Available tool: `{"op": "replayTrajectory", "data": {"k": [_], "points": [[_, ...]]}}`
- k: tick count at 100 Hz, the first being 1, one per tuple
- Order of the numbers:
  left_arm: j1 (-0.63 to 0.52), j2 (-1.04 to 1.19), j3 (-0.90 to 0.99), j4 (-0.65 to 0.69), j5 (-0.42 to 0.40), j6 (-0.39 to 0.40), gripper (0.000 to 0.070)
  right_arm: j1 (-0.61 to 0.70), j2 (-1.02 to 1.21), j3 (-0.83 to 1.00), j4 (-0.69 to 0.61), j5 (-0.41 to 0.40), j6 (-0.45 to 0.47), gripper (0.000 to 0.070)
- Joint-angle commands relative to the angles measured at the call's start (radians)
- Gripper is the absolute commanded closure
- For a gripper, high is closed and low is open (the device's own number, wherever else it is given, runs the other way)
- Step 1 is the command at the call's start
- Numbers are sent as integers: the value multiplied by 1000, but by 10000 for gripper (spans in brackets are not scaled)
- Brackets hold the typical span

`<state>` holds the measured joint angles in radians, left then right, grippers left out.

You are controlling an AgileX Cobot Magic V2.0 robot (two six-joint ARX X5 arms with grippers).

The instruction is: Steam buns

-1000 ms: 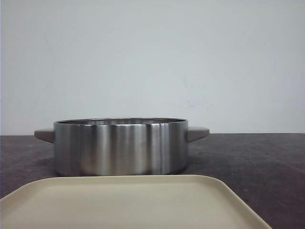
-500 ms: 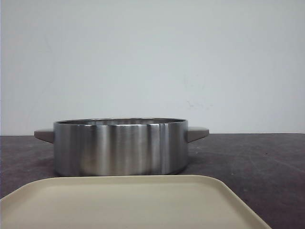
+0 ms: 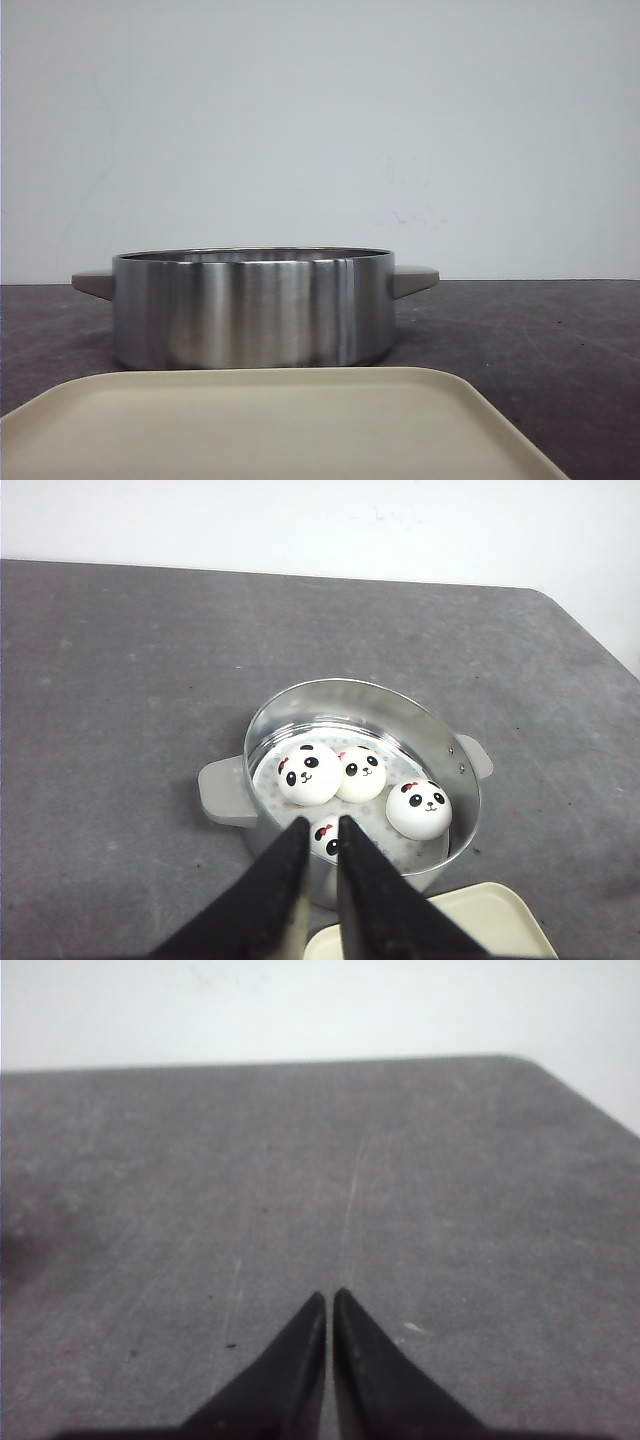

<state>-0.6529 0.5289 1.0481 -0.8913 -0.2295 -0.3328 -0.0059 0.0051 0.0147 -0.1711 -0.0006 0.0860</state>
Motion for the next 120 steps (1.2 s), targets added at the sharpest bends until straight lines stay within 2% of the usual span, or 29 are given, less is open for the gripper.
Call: {"op": "replayTrajectory", "data": {"k": [1,97,108,115,120], "points": [[-8,4,11,9,2,-3,700,0,-2,-3,-7,-2,4,694],[-8,4,11,6,2,4,700,-3,-2,-3,16,0,4,694],[-4,3,11,-8,2,-25,700,-3,-2,-3,16,0,4,694],[7,-4,9,-13,8,-17,700,-3,-2,-3,16,0,4,694],[19,-14,1,-4,43,0,700,-3,-2,-3,16,0,4,694]]}}
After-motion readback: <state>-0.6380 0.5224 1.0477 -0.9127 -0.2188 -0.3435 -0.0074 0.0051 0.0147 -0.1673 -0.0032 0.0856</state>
